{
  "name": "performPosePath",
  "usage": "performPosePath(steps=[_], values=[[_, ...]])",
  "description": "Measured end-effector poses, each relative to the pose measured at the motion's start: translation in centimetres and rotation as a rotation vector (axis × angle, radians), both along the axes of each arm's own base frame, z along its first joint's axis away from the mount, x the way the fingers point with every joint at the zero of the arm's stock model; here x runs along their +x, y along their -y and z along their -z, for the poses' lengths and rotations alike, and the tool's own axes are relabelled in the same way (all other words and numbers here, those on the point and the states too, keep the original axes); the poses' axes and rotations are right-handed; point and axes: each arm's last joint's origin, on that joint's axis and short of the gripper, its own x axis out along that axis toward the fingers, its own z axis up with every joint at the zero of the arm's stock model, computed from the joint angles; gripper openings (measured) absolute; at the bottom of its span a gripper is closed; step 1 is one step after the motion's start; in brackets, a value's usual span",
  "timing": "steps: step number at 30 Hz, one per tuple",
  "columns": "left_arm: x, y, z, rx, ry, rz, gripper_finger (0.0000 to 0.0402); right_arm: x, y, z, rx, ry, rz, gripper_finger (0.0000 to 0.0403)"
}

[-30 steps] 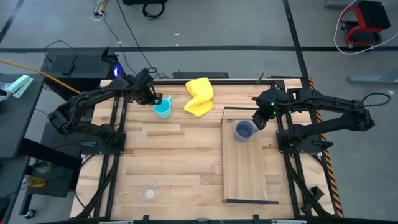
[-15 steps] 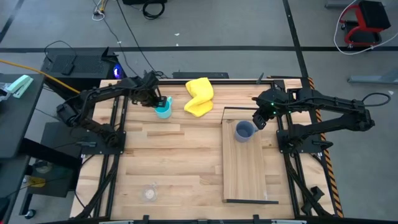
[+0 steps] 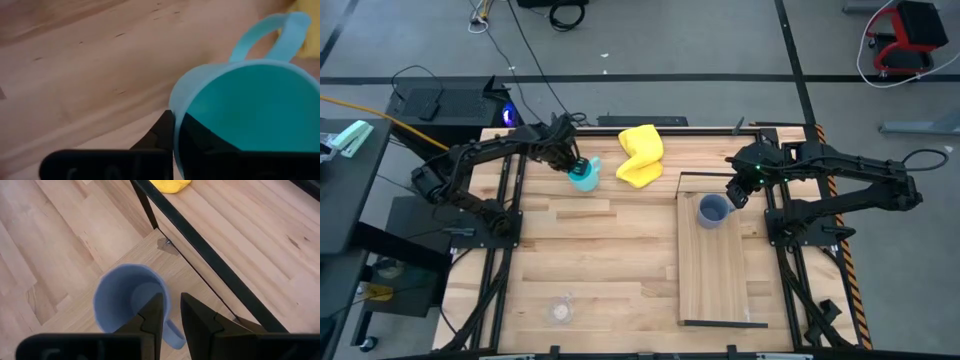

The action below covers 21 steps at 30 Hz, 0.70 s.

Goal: Stack small to large cups/mugs on shelf
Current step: Put the blue mug on the shelf

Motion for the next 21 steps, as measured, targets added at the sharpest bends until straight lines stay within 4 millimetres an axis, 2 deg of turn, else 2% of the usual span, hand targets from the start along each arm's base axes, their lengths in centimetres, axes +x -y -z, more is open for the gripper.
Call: performPosePath(steps=[4,9,15,18,21], values=[[0.7,0.8,-0.1,-0.019,0.032,0.124,0.0013,0.0,0.0,0.0,-0.002,-0.001,-0.004,0.0074],[2.5,3.1,-1.0,-0.037,0.064,0.277,0.0012,0.0,0.0,0.0,-0.004,-0.001,-0.006,0.0074],[6.0,7.5,-4.3,0.016,0.059,0.476,0.0012,0.0,0.0,0.0,-0.004,-0.002,-0.006,0.0074],[7.4,10.0,-6.4,0.087,0.05,0.507,0.0012,0.0,0.0,0.0,-0.003,-0.001,-0.006,0.0074],[8.6,12.2,-7.5,0.151,0.052,0.516,0.0012,0.0,0.0,0.0,-0.003,0.004,-0.007,0.0074]])
